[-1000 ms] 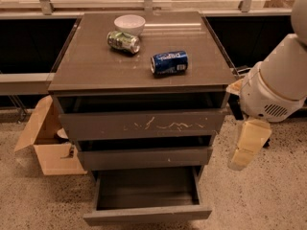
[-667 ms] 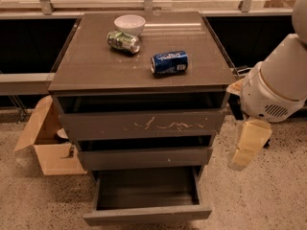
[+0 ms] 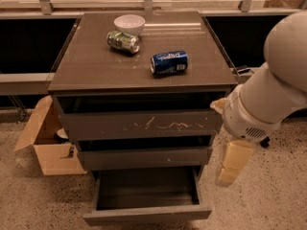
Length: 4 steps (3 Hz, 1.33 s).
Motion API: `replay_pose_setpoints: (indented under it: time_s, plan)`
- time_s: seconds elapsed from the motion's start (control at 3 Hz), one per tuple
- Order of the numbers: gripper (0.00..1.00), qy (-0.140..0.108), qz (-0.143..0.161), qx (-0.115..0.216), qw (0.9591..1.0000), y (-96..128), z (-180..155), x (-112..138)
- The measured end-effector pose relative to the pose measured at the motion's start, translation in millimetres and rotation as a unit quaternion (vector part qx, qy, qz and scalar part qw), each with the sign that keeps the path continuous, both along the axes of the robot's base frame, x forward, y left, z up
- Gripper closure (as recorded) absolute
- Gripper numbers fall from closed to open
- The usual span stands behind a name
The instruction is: Close bottom drawer
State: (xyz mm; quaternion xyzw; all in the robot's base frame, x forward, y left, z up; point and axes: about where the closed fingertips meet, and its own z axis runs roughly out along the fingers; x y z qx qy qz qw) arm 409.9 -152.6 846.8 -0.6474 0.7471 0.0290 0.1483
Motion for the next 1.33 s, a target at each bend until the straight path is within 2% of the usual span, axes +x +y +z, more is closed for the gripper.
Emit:
replay_pose_setpoints:
  time_s: [0.33,0.67,1.0,1.33]
  plan:
    - [0.0,0.009,0.028,0.017,0.9994,23,-48,-17]
    - [0.0,0.036,0.045,0.047,0.9972,43,-100,-38]
    - [0.0,0.08,0.048,0.093,0.9913,57,-157,-52]
    - [0.0,0.101,0.051,0.107,0.9879,60,-179,-55]
